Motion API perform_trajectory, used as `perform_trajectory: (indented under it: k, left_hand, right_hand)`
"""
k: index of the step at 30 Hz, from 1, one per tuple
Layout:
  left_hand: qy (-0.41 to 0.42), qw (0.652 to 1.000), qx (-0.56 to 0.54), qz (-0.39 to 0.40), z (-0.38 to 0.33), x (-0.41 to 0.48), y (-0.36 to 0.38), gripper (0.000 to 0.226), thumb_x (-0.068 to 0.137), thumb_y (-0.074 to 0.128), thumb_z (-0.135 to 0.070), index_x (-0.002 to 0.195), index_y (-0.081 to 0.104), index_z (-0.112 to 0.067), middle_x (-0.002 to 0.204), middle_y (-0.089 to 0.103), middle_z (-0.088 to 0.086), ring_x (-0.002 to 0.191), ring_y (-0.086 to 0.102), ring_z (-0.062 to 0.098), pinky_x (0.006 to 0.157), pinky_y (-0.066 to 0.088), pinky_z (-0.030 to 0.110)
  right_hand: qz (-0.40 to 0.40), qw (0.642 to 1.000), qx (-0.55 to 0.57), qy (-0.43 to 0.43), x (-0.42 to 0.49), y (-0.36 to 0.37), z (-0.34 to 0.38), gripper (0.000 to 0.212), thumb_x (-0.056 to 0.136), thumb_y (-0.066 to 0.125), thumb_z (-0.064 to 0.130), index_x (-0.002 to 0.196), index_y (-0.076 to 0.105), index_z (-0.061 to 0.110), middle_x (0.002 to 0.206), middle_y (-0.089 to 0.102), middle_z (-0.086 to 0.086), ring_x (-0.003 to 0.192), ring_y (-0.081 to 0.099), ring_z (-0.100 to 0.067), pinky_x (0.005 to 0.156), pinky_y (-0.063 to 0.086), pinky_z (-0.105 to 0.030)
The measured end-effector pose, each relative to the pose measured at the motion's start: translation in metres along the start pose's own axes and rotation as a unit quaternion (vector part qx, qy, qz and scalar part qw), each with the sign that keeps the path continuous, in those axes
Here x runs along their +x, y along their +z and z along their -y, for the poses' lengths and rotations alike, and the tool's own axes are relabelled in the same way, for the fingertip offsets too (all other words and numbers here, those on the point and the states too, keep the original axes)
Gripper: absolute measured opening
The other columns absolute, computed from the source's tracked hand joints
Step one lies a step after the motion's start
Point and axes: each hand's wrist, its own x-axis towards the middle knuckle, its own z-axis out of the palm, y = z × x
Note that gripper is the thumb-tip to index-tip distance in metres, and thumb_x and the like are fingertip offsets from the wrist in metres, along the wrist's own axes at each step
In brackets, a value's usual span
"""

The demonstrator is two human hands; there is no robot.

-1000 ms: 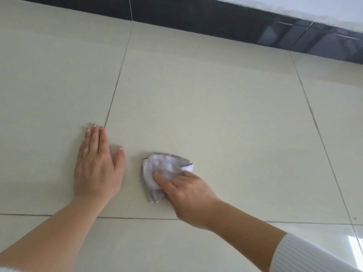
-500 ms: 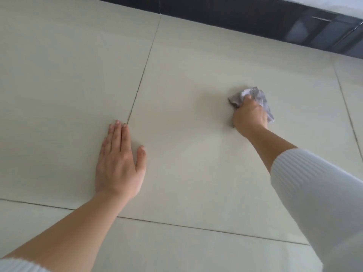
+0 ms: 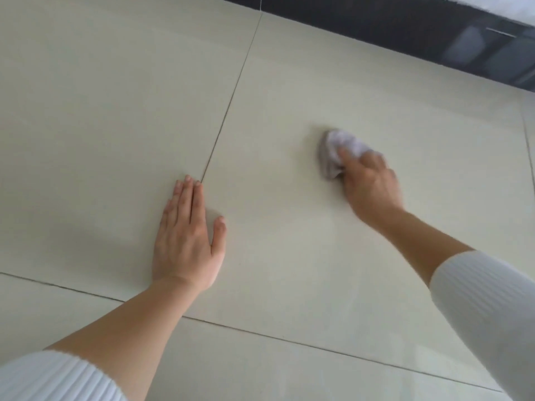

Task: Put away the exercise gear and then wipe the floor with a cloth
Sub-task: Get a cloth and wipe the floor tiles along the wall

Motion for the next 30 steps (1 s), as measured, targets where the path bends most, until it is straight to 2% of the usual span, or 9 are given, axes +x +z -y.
perform_trajectory:
  k: [2,4,9,12,14,16,19,25,30]
  left_hand:
    - [0.001,1.0,0.002,-0.001,-0.001,0.0,0.001,0.071,0.093,0.021,-0.044,0.15,0.018,-0.003,0.159,0.014,0.01,0.148,0.008,0.02,0.12,0.012,0.035]
    - [0.003,1.0,0.003,0.0,-0.001,0.0,0.001,0.07,0.093,0.022,-0.043,0.15,0.018,-0.002,0.159,0.014,0.011,0.148,0.009,0.021,0.12,0.013,0.036]
    - [0.001,1.0,0.002,0.005,-0.002,-0.001,0.0,0.07,0.093,0.021,-0.043,0.15,0.017,-0.003,0.159,0.013,0.011,0.148,0.008,0.021,0.12,0.011,0.035]
    - [-0.003,1.0,-0.002,0.002,-0.002,-0.001,0.0,0.069,0.093,0.022,-0.043,0.151,0.017,-0.004,0.16,0.013,0.01,0.148,0.009,0.021,0.119,0.008,0.033]
    - [-0.006,1.0,-0.003,0.001,-0.002,-0.002,0.0,0.069,0.094,0.023,-0.042,0.151,0.018,-0.003,0.159,0.013,0.011,0.148,0.01,0.021,0.118,0.009,0.033]
    - [-0.006,1.0,-0.003,0.0,-0.003,-0.002,0.0,0.069,0.093,0.025,-0.041,0.15,0.019,-0.003,0.159,0.015,0.011,0.147,0.012,0.022,0.118,0.01,0.034]
    - [-0.005,1.0,-0.002,0.001,-0.003,-0.002,0.001,0.069,0.093,0.026,-0.04,0.15,0.021,-0.002,0.159,0.016,0.012,0.147,0.014,0.023,0.117,0.012,0.035]
    - [-0.008,1.0,0.005,0.008,-0.003,-0.002,0.0,0.069,0.092,0.027,-0.04,0.149,0.023,0.0,0.158,0.018,0.013,0.147,0.014,0.025,0.116,0.014,0.037]
    - [0.0,1.0,0.0,0.017,-0.002,-0.002,0.002,0.068,0.092,0.028,-0.039,0.149,0.021,-0.001,0.158,0.017,0.013,0.147,0.012,0.026,0.117,0.013,0.038]
  right_hand:
    - [0.002,0.987,0.021,0.161,0.022,-0.002,-0.017,0.05,0.094,0.04,0.01,0.143,0.039,0.018,0.126,0.046,-0.027,0.117,0.042,-0.043,0.094,0.038,-0.044]
    - [0.013,0.967,0.042,0.25,0.044,-0.002,-0.015,0.049,0.092,0.04,0.005,0.141,0.039,0.012,0.135,0.04,-0.025,0.125,0.037,-0.039,0.101,0.032,-0.042]
    - [0.014,0.956,0.051,0.29,0.096,-0.002,0.01,0.054,0.093,0.041,0.003,0.145,0.029,0.003,0.152,0.026,-0.014,0.137,0.028,-0.031,0.108,0.028,-0.039]
    - [0.032,0.962,0.046,0.267,0.126,0.0,0.027,0.058,0.092,0.043,0.001,0.146,0.027,0.007,0.153,0.026,-0.012,0.138,0.029,-0.029,0.105,0.032,-0.04]
    - [0.034,0.971,0.059,0.228,0.143,0.003,0.043,0.053,0.09,0.043,0.0,0.142,0.036,0.007,0.146,0.036,-0.015,0.133,0.037,-0.031,0.102,0.035,-0.038]
    - [0.046,0.985,0.057,0.158,0.153,0.006,0.063,0.043,0.091,0.042,0.003,0.135,0.046,0.005,0.136,0.047,-0.019,0.125,0.045,-0.035,0.098,0.038,-0.037]
    - [0.06,0.996,0.058,0.043,0.158,0.005,0.09,0.043,0.094,0.041,0.006,0.136,0.046,0.01,0.136,0.047,-0.019,0.122,0.046,-0.036,0.096,0.038,-0.035]
    - [0.113,0.981,0.121,-0.099,0.133,0.003,0.113,0.036,0.097,0.042,0.012,0.128,0.058,0.018,0.115,0.058,-0.014,0.108,0.053,-0.032,0.081,0.037,-0.027]
    - [0.176,0.963,0.168,-0.115,0.077,-0.001,0.13,0.04,0.095,0.046,0.015,0.132,0.056,0.027,0.103,0.051,-0.002,0.107,0.05,-0.027,0.082,0.036,-0.028]
